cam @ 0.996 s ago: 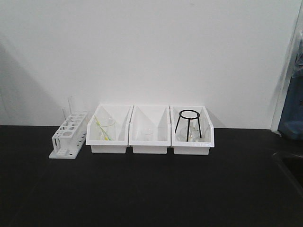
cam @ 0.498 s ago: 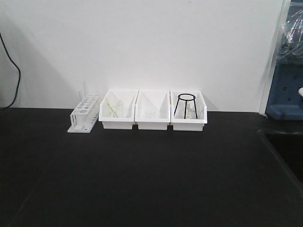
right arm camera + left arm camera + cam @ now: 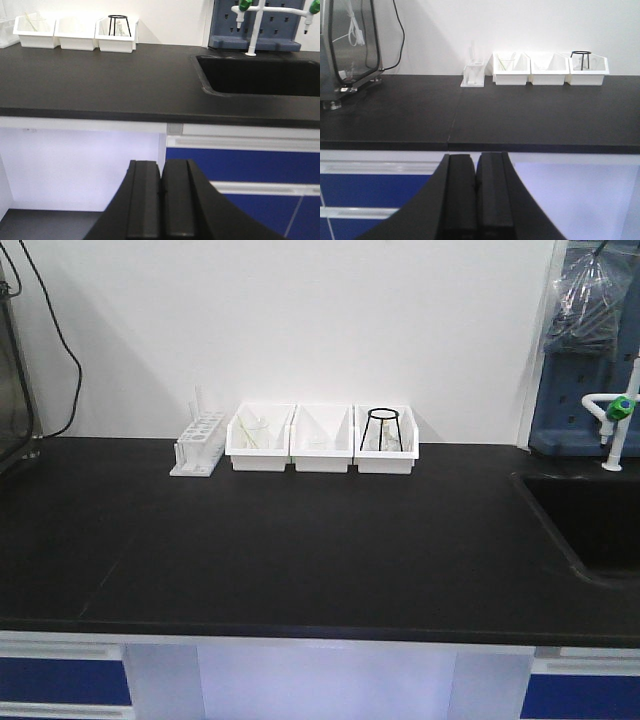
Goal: Wipe beaker with gray cloth and return to tray
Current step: 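Drive the base past the sink toward the counter with the cloth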
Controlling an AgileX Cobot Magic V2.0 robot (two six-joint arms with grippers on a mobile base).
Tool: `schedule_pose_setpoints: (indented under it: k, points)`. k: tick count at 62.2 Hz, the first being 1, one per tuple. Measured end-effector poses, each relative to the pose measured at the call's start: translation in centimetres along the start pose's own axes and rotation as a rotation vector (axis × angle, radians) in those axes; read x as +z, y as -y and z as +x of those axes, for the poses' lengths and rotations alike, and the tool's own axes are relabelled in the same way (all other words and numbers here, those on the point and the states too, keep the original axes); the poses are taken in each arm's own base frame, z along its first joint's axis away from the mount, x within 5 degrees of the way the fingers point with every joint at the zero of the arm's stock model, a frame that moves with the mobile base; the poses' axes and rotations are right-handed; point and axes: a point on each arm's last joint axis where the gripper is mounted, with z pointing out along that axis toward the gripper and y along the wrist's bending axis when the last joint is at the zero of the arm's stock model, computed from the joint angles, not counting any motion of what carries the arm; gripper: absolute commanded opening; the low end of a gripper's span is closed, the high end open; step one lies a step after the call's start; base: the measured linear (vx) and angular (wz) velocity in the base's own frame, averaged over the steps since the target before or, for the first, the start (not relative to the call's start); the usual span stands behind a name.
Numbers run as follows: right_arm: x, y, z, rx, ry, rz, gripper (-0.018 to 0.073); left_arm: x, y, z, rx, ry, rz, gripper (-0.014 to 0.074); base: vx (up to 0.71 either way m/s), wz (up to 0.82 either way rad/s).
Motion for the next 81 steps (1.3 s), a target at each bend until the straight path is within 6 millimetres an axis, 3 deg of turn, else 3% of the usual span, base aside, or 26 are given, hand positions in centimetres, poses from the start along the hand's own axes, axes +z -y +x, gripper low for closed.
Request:
schedule_pose_setpoints:
  k: [43,81]
  points:
    - [0.00,0.00,0.00,0.000,0.000,0.000,-0.0011,0.00,0.00,0.00,0.000,0.000,0.000,-0.0004,-0.37,-0.15]
    - [0.00,0.00,0.00,0.000,0.000,0.000,-0.0011,0.00,0.00,0.00,0.000,0.000,0.000,-0.0004,-0.12,-0.29]
